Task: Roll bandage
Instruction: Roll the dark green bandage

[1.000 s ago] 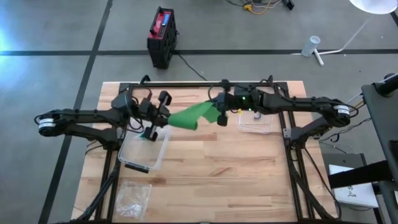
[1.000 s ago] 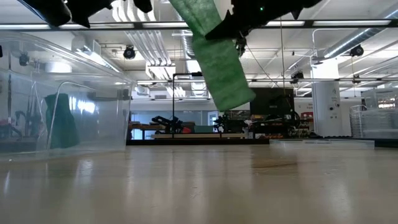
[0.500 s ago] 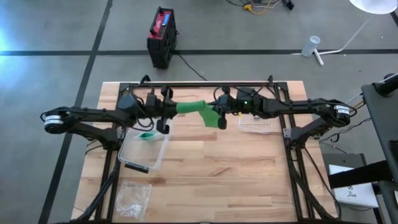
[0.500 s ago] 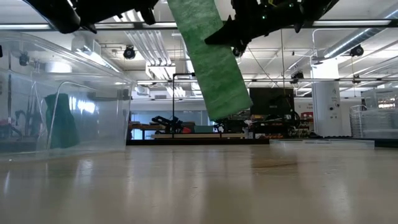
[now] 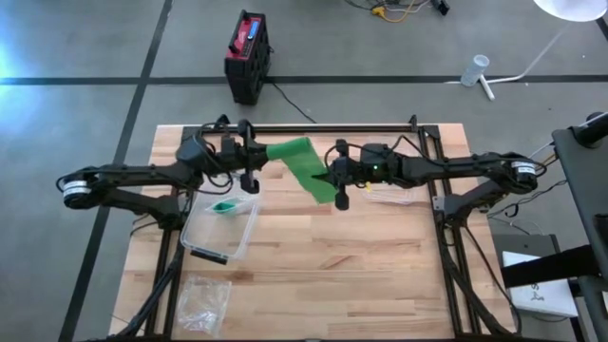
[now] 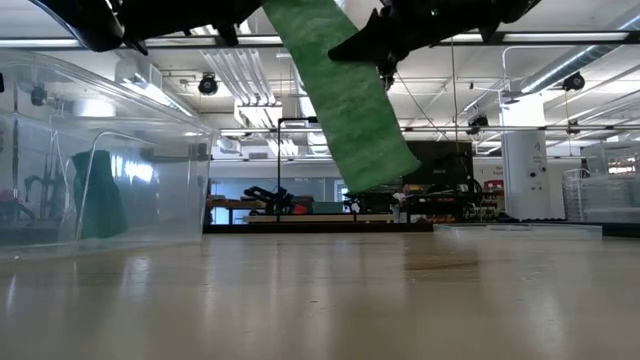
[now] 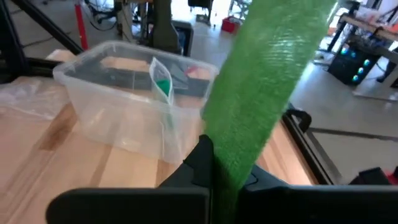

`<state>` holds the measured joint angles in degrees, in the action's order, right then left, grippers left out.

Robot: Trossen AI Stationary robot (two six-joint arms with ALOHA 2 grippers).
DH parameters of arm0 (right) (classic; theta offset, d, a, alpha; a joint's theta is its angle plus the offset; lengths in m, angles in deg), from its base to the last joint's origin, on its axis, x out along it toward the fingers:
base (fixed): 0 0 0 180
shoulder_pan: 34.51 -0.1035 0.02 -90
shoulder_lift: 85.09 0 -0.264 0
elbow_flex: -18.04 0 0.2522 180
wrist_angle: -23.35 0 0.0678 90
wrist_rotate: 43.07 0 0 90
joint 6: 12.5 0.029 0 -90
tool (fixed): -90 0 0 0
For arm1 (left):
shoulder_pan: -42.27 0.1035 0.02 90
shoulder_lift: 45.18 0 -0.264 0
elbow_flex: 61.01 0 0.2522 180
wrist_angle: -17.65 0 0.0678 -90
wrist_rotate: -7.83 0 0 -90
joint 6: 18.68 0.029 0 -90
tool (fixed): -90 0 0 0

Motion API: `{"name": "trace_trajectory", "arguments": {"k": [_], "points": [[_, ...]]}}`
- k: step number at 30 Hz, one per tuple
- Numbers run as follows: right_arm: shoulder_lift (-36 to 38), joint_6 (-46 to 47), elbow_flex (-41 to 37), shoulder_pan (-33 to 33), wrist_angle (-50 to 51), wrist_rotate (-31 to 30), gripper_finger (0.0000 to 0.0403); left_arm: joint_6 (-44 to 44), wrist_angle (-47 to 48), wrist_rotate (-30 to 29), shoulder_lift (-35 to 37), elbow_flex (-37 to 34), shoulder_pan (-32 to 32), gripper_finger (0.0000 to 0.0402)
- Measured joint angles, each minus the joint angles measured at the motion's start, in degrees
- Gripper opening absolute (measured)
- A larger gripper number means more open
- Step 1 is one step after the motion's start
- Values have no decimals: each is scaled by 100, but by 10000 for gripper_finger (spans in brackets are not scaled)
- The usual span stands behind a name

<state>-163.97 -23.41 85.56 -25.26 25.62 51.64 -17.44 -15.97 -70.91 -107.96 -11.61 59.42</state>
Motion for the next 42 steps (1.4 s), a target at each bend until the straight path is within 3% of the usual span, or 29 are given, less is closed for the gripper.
{"name": "trace_trajectory", "arguments": {"k": [8,29,42], "points": [[7,63,0,-17,93,-23,0,-184,40,216,199,0,31,10],[7,192,2,-87,-128,26,0,-541,-1067,-608,-196,-2,31,10],[27,279,332,-620,326,174,0,55,-635,-928,-270,-11,55,10]]}}
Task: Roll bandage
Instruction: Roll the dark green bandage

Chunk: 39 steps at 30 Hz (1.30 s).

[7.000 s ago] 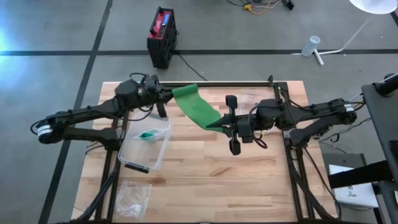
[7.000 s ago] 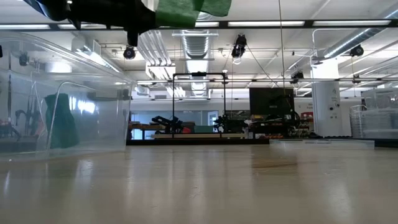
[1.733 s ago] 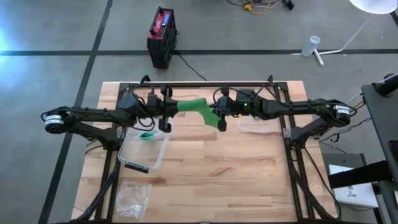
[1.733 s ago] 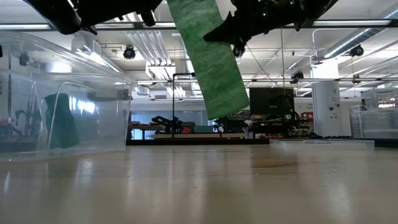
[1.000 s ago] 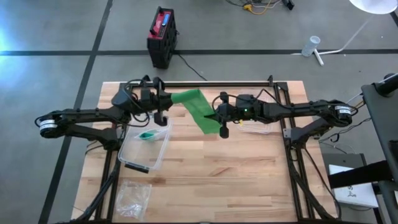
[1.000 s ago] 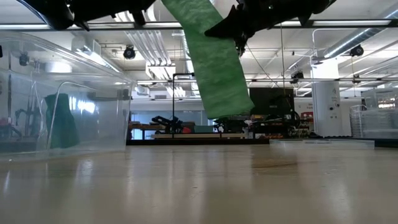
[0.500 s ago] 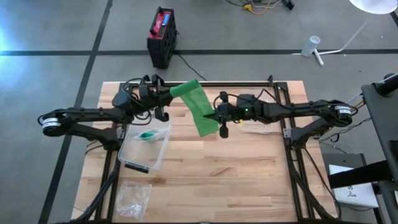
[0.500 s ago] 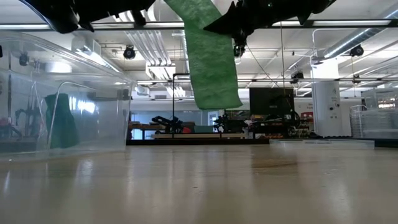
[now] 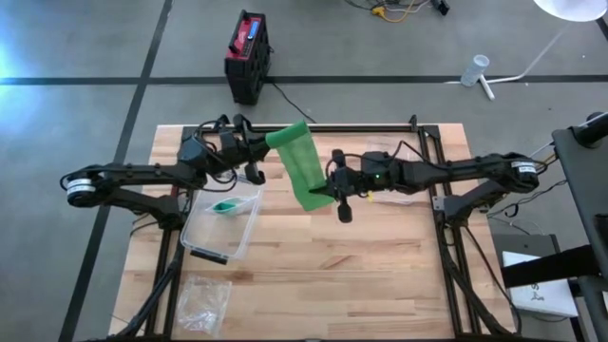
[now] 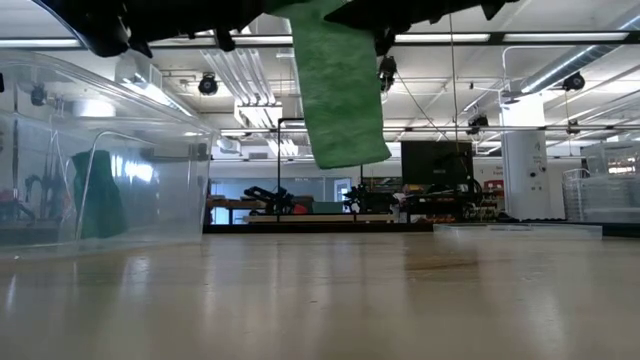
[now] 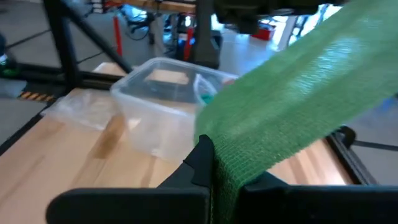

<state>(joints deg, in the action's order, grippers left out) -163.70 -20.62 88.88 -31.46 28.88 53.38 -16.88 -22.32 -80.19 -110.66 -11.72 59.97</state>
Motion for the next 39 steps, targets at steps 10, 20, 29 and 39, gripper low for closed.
{"name": "trace_trajectory", "arguments": {"k": [10,20,29,39], "points": [[0,-92,413,-489,651,-21,0,173,45,28,98,0,83,9],[-27,-39,731,-681,839,-18,0,1182,442,-129,27,2,201,9],[-33,70,817,-740,841,-4,0,2138,502,-322,28,0,214,9],[-33,214,817,-754,837,-1,0,3033,501,-322,30,0,300,9]]}}
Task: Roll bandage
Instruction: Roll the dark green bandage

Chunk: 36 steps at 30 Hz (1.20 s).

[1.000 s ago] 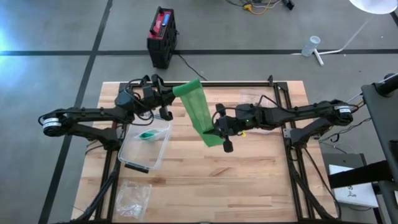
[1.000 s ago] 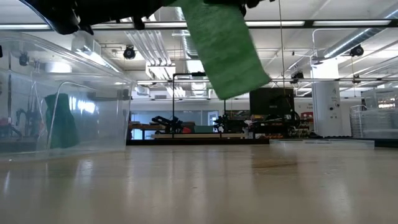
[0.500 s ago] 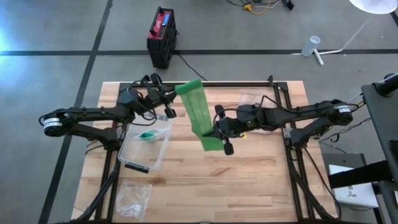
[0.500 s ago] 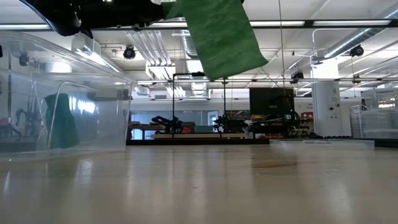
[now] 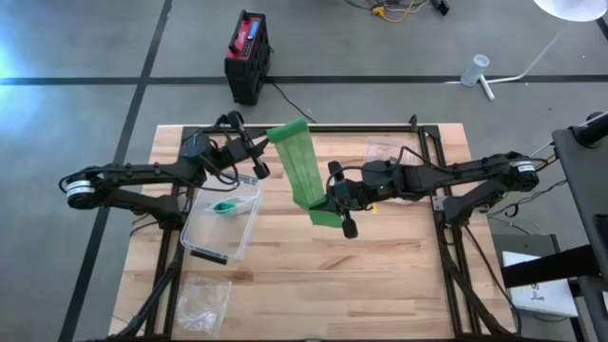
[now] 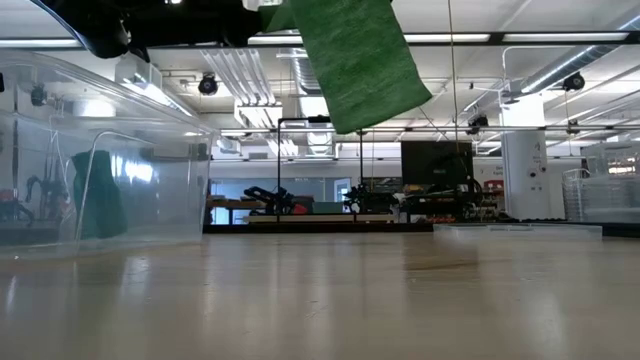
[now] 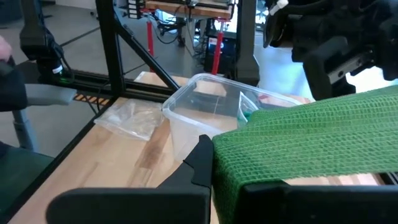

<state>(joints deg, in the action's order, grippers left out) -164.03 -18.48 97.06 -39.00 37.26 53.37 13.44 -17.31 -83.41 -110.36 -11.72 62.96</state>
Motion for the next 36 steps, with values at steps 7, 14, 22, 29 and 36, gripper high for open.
{"name": "trace_trajectory", "arguments": {"k": [7,14,22,29,36], "points": [[0,0,-4,-25,-3,2,0,610,90,-2,0,0,21,9],[0,3,-7,-25,-44,7,0,897,133,-26,2,0,21,9],[0,153,-9,-25,-155,17,0,1021,137,-33,2,2,23,9],[23,193,15,-25,-147,19,0,885,32,-27,69,2,25,9],[-11,370,15,-25,-88,121,0,777,47,-24,155,2,32,9]]}}
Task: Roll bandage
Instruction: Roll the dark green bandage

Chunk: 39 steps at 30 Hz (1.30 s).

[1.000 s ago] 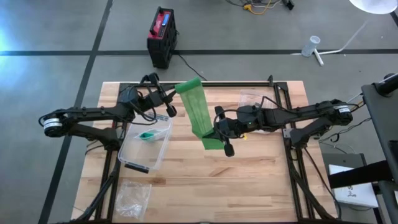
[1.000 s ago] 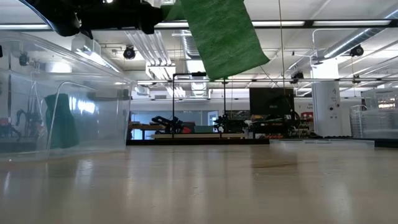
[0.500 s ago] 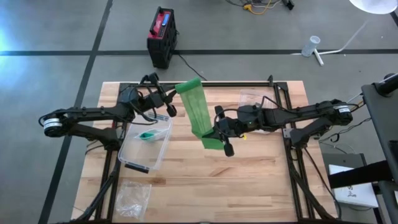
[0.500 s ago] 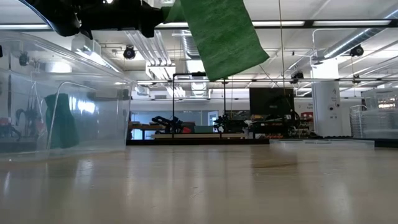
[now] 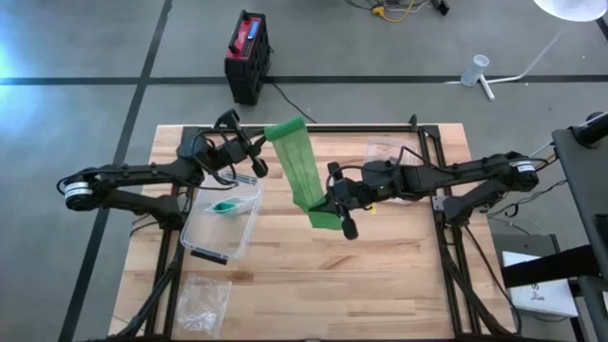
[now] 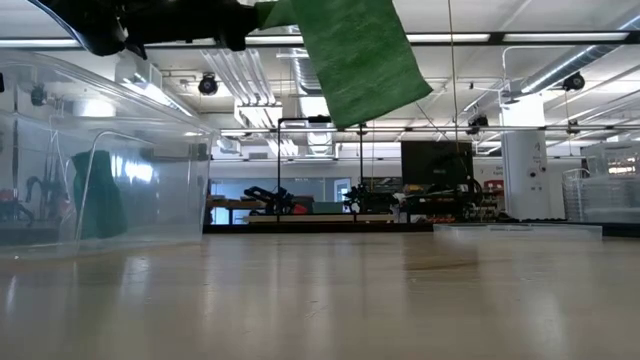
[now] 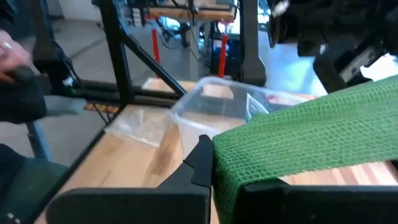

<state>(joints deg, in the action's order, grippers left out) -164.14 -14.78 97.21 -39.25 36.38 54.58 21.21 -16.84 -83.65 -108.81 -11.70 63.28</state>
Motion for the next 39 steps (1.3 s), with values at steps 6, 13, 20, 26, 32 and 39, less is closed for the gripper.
{"name": "trace_trajectory", "arguments": {"k": [6,13,20,26,32,39], "points": [[9,23,115,-13,-246,39,0,184,143,-2,0,0,0,9],[16,-181,515,-15,-268,88,0,179,90,-2,0,0,11,9],[-167,-222,820,-13,-128,180,0,10,63,-92,0,100,11,9],[-450,-22,824,-14,84,189,0,-425,75,-114,0,232,11,9],[-507,10,1002,-26,61,319,0,-425,143,-276,0,232,47,9],[-508,-269,1528,-17,88,474,0,-552,104,-215,-253,232,55,9]]}}
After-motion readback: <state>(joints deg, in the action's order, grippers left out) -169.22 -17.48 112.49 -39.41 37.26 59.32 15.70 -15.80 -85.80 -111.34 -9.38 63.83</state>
